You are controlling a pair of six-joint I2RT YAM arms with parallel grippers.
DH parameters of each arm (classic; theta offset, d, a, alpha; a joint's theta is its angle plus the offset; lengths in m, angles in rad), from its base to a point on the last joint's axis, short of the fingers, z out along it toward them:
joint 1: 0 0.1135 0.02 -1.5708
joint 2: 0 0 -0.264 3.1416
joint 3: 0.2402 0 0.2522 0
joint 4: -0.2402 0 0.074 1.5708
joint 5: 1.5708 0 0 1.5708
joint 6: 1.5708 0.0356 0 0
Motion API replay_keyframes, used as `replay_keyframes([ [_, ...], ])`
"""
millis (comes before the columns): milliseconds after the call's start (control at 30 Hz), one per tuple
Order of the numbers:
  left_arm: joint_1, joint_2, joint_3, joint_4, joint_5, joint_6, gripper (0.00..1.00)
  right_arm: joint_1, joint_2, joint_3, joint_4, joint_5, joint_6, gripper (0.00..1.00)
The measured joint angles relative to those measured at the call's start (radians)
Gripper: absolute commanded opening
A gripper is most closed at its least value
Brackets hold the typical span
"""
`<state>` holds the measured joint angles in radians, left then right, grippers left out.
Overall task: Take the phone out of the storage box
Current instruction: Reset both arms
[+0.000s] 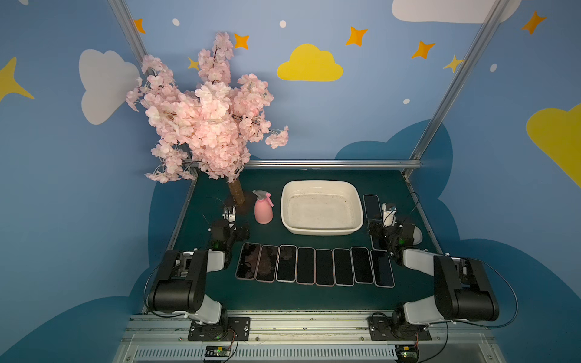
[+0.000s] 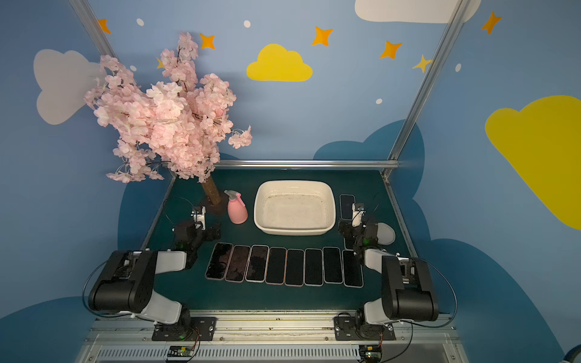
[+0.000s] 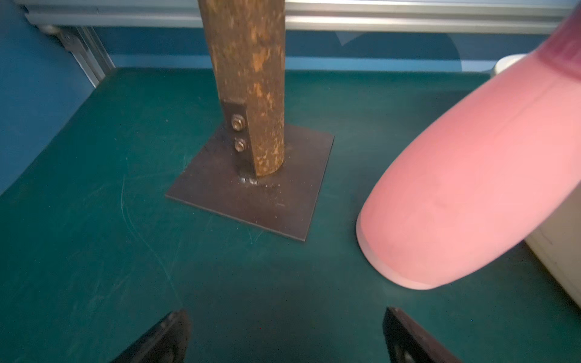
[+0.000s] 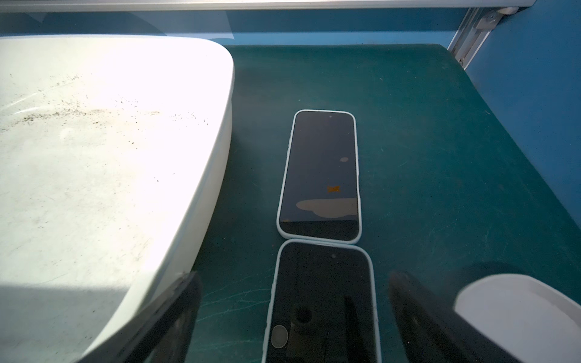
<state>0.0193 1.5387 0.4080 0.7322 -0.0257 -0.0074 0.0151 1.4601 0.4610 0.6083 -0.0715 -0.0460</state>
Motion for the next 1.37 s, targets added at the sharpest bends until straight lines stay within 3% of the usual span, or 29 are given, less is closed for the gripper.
replay_keyframes([
  [400, 0.016, 0.005, -0.001, 0.042, 0.056, 0.000, 1.00, 0.002, 0.000, 0.000, -0.001, 0.003, -0.001, 0.99],
  [1367, 0.016, 0.005, -0.001, 0.047, 0.061, 0.000, 1.00, 0.008, 0.000, 0.000, -0.001, 0.008, -0.004, 0.98],
])
